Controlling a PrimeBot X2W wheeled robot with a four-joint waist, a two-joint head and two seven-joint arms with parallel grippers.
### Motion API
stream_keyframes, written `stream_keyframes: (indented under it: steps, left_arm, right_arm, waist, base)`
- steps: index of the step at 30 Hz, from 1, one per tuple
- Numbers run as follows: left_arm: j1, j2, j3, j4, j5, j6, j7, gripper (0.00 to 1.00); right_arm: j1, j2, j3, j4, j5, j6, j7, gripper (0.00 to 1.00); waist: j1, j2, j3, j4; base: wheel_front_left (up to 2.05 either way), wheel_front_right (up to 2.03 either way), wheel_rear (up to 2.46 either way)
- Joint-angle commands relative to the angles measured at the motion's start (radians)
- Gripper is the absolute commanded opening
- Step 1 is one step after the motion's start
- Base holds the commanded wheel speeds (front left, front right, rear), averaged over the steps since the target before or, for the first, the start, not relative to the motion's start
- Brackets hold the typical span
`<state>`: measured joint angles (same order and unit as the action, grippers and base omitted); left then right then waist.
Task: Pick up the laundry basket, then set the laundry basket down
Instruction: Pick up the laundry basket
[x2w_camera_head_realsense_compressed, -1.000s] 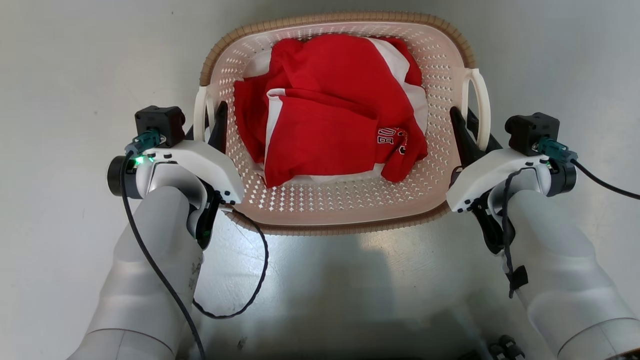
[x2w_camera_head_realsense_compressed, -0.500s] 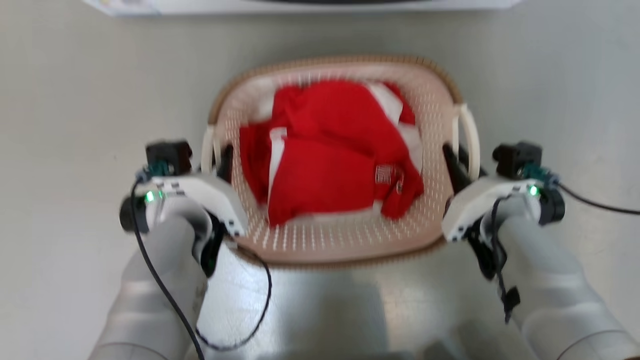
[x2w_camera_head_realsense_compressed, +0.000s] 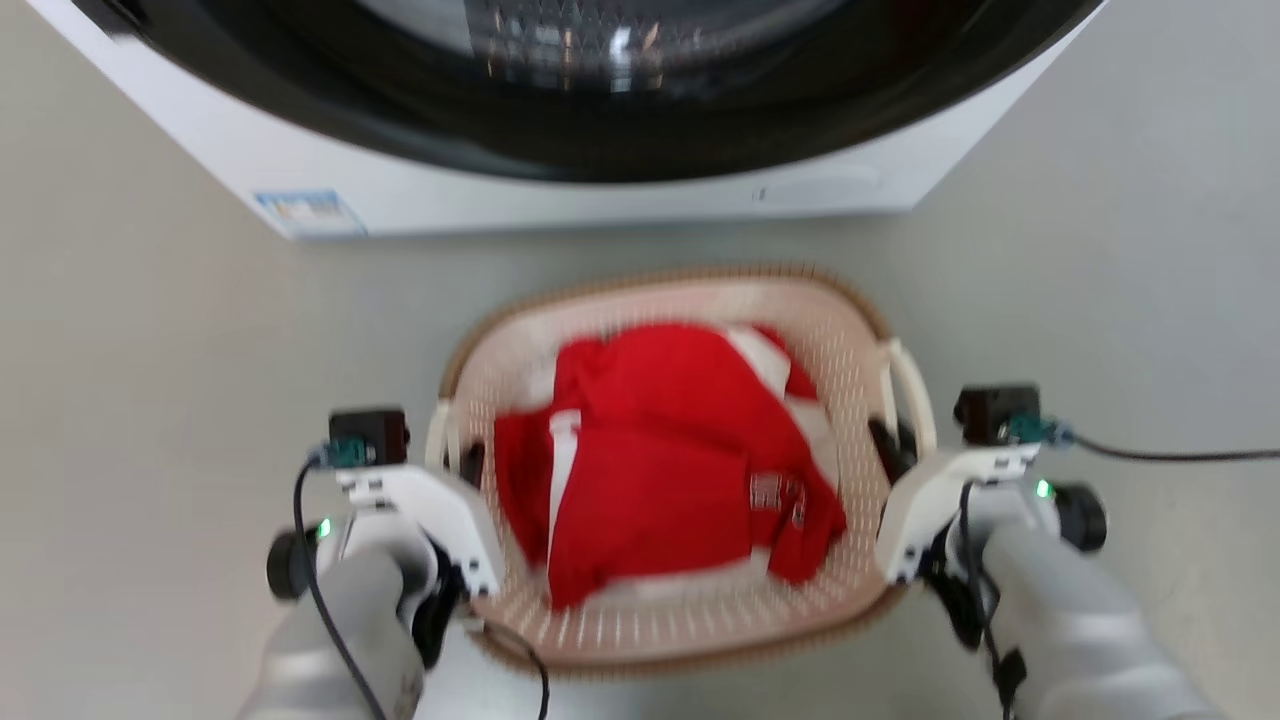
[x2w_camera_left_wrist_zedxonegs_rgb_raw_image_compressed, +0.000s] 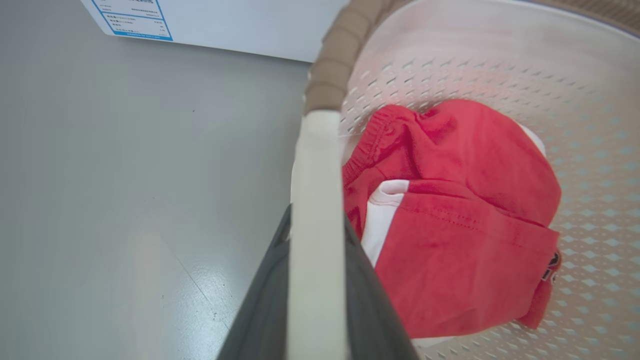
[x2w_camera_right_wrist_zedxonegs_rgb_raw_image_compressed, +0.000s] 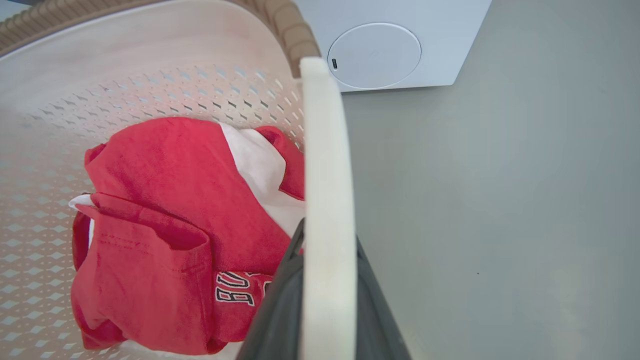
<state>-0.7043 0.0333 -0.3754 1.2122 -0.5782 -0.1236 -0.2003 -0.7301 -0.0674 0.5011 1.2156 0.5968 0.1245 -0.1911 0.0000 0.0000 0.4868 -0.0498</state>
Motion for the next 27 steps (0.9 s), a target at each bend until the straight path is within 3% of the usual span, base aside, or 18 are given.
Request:
stream_keyframes:
  steps: [1, 14, 27]
  left_arm:
    - [0.039, 0.027, 0.004, -0.001, -0.014, -0.007, 0.006, 0.00]
    - [0.170, 0.064, -0.128, -0.007, -0.155, -0.007, 0.139, 0.00]
    - [0.222, 0.095, -0.206, -0.028, -0.259, -0.007, 0.240, 0.00]
  right_arm:
    - [0.038, 0.008, 0.024, -0.003, 0.014, 0.006, 0.001, 0.00]
    - [0.142, 0.002, 0.104, 0.033, 0.130, 0.006, 0.166, 0.00]
    - [0.156, 0.000, 0.159, 0.033, 0.191, 0.006, 0.270, 0.00]
  waist:
    - [0.0000, 0.0000, -0.093, -0.013]
    - [0.0000, 0.0000, -0.357, -0.018]
    - [0.0000, 0.0000, -0.436, -0.034]
  base:
    - [0.00, 0.00, 0.00]
    - [0.00, 0.00, 0.00]
    - [0.00, 0.00, 0.00]
